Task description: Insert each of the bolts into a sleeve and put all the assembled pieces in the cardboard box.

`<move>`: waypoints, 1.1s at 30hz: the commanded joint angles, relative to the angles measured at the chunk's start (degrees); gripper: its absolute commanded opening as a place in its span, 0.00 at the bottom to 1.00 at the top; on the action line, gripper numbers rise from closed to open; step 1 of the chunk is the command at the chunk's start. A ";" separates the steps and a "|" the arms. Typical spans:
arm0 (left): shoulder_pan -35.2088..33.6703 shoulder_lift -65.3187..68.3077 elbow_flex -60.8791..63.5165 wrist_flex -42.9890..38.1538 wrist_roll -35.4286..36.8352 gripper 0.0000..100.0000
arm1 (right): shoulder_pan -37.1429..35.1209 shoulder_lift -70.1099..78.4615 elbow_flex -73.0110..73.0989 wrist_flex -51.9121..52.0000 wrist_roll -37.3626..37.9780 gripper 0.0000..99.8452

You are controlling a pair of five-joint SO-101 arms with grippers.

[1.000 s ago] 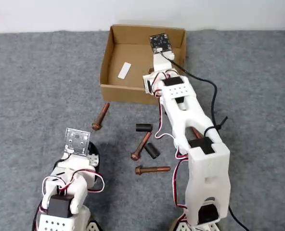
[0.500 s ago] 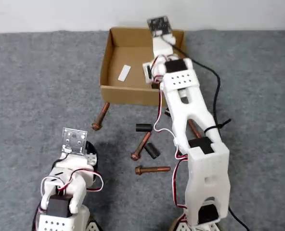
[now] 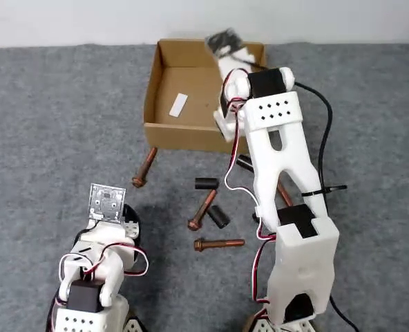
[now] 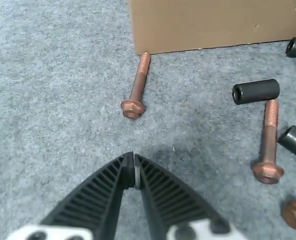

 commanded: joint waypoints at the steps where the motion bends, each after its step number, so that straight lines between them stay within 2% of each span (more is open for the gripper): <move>1: -0.26 -0.44 -0.22 0.18 0.53 0.01 | 1.63 -2.86 -0.26 3.38 10.29 0.01; 6: -0.18 -0.44 -0.22 0.18 0.53 0.01 | 2.59 2.77 2.29 3.12 14.59 0.02; 13: -0.26 -0.44 -0.22 0.18 0.44 0.01 | 4.18 13.49 2.20 2.51 20.40 0.19; 24: -0.09 -0.44 -0.22 0.18 0.44 0.01 | 4.53 20.00 2.20 -10.07 21.71 0.17; 33: -0.09 -0.44 -0.22 0.18 0.44 0.01 | 4.53 25.10 2.20 -13.67 21.71 0.17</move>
